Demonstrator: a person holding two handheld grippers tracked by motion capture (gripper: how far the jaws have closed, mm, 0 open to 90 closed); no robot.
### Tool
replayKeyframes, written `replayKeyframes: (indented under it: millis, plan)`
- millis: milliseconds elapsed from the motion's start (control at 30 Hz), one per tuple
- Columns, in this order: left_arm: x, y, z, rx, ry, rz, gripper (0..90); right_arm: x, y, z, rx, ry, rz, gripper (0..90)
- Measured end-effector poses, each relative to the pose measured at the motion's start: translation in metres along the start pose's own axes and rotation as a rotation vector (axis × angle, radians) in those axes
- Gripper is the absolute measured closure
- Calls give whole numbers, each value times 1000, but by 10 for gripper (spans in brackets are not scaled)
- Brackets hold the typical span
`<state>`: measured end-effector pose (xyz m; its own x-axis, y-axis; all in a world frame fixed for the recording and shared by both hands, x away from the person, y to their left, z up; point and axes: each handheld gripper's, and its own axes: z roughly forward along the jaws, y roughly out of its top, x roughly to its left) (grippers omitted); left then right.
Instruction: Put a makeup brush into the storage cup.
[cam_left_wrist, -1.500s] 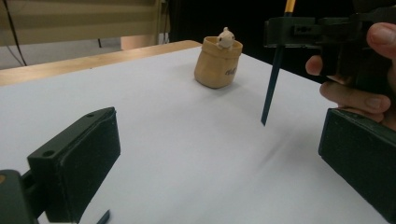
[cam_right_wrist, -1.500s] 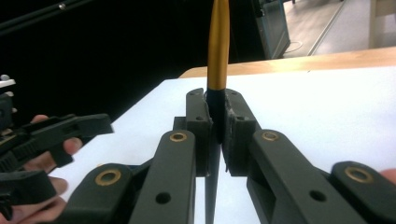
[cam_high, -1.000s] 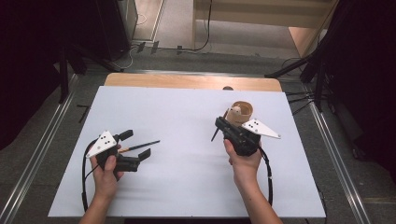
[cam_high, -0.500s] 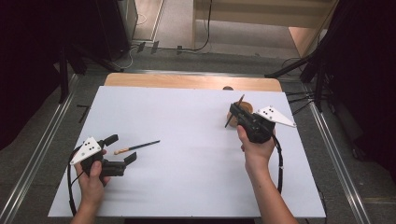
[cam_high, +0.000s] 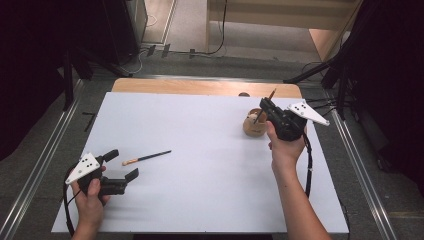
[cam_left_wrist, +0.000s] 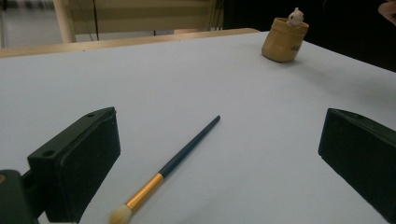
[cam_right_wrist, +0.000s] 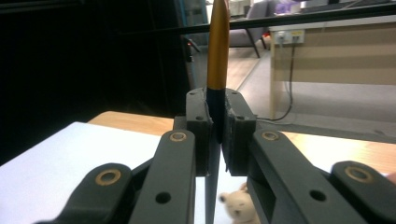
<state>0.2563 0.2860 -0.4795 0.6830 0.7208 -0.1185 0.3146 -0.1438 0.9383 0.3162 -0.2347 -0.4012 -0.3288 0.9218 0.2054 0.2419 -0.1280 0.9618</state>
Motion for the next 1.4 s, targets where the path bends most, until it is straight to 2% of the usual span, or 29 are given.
replayKeyframes:
  millis: [300, 533, 1133, 1400]
  plan:
    - [5, -4, -9, -6, 17, -9, 0, -11, 0, 8, 4, -47, -15, 842]
    - [5, -4, -9, -7, 19, -11, 0, -22, -4, 17, -5, -101, -23, 842]
    - [7, -6, -7, 2, 19, -15, 0, -35, -18, 32, -2, -121, -43, 842]
    - [7, -6, -7, 5, 17, -16, 0, -44, -30, 38, 23, -129, -25, 842]
